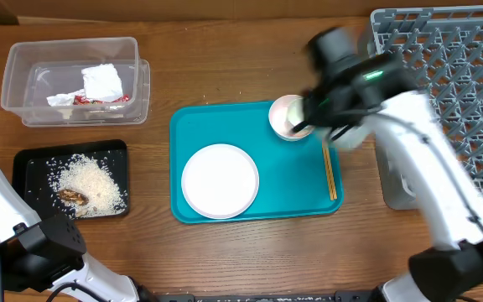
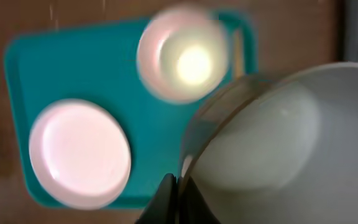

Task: Sort waste into correct bins and load items into the dishwasher
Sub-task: 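Lift the small white bowl with the right gripper toward the dish rack, then lower the white bowl into the grey dish rack and open the right gripper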

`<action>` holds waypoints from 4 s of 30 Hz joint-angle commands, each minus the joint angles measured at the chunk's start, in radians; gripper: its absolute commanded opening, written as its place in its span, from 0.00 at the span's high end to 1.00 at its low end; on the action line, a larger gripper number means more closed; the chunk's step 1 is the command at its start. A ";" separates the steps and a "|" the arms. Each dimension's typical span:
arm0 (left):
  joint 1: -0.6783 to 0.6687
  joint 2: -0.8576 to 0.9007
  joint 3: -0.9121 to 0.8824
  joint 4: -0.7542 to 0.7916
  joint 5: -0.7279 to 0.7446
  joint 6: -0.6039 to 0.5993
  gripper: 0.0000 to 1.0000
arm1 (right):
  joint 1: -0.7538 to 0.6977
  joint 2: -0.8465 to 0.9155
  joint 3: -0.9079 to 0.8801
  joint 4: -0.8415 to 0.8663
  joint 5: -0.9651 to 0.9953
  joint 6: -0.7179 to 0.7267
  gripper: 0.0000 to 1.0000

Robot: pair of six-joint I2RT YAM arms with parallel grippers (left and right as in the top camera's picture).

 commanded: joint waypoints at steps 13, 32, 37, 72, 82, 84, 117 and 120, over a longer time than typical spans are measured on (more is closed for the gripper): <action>0.004 0.005 -0.002 -0.002 -0.020 -0.010 0.00 | -0.909 0.037 0.110 0.309 -0.367 -0.143 0.96; 0.004 0.005 -0.002 -0.002 -0.020 -0.010 0.00 | -1.308 0.368 0.110 0.885 -1.044 0.053 0.96; 0.003 0.005 -0.002 -0.002 -0.020 -0.010 0.00 | -1.316 0.426 0.096 0.933 -1.030 0.096 0.96; 0.003 0.005 -0.002 -0.002 -0.020 -0.010 0.00 | -1.377 0.579 0.091 1.012 -1.225 0.118 0.96; 0.003 0.005 -0.002 -0.002 -0.020 -0.010 0.00 | -1.427 0.579 0.091 0.838 -1.093 0.039 0.90; 0.003 0.005 -0.002 -0.002 -0.020 -0.010 0.00 | -1.437 0.578 0.091 0.813 -1.093 0.034 0.90; 0.003 0.005 -0.002 -0.002 -0.020 -0.010 0.00 | -1.242 0.204 0.091 0.597 -0.191 0.191 0.96; 0.003 0.005 -0.002 -0.002 -0.020 -0.010 0.00 | -1.176 0.262 0.091 0.624 -0.031 0.171 0.96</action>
